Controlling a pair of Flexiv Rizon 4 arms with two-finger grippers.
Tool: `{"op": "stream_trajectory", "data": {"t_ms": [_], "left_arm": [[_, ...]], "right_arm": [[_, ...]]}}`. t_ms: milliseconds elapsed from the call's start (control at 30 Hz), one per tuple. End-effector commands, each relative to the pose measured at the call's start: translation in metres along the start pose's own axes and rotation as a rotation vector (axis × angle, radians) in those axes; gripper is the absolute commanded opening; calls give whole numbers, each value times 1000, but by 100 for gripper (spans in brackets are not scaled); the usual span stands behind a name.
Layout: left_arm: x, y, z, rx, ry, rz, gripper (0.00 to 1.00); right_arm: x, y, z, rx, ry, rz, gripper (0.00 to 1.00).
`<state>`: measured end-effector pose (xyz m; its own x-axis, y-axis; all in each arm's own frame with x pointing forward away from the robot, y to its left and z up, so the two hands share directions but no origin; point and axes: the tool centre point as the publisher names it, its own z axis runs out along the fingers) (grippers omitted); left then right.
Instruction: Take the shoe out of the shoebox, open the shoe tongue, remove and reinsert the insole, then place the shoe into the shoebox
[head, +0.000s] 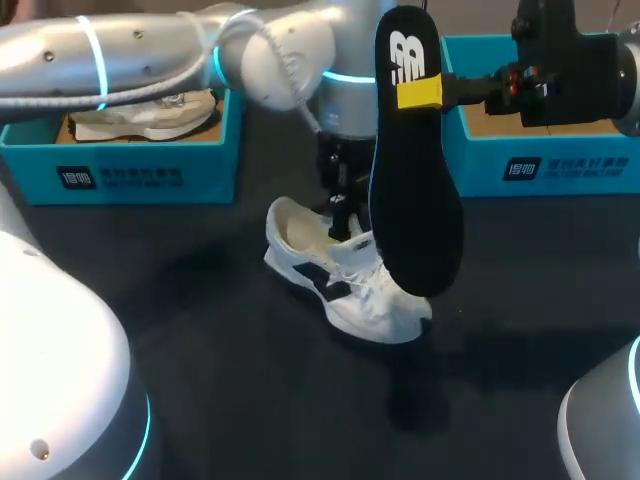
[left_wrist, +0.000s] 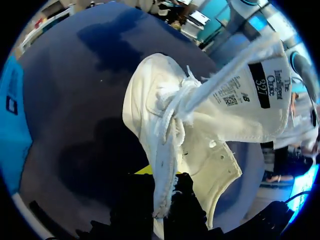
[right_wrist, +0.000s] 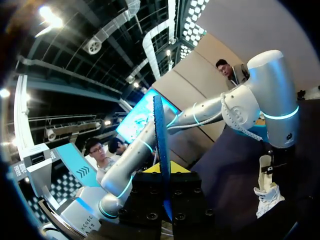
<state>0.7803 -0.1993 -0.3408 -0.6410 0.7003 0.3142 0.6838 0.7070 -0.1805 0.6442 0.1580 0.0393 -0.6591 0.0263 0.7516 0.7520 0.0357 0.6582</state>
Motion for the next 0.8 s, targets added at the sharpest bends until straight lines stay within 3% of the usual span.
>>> {"op": "stream_trajectory", "data": {"t_ms": [33, 367, 667, 800], "left_arm": [[-3, -4, -5, -128, 73, 160, 0], [-3, -4, -5, -128, 73, 160, 0], [-5, -12, -4, -155, 227, 454, 0], [-7, -15, 2, -180, 226, 564, 0]], "right_arm": [[-1, 0, 2, 1, -1, 1, 0], [-1, 0, 2, 1, -1, 1, 0], [-1, 0, 2, 1, -1, 1, 0], [-1, 0, 2, 1, -1, 1, 0]]}}
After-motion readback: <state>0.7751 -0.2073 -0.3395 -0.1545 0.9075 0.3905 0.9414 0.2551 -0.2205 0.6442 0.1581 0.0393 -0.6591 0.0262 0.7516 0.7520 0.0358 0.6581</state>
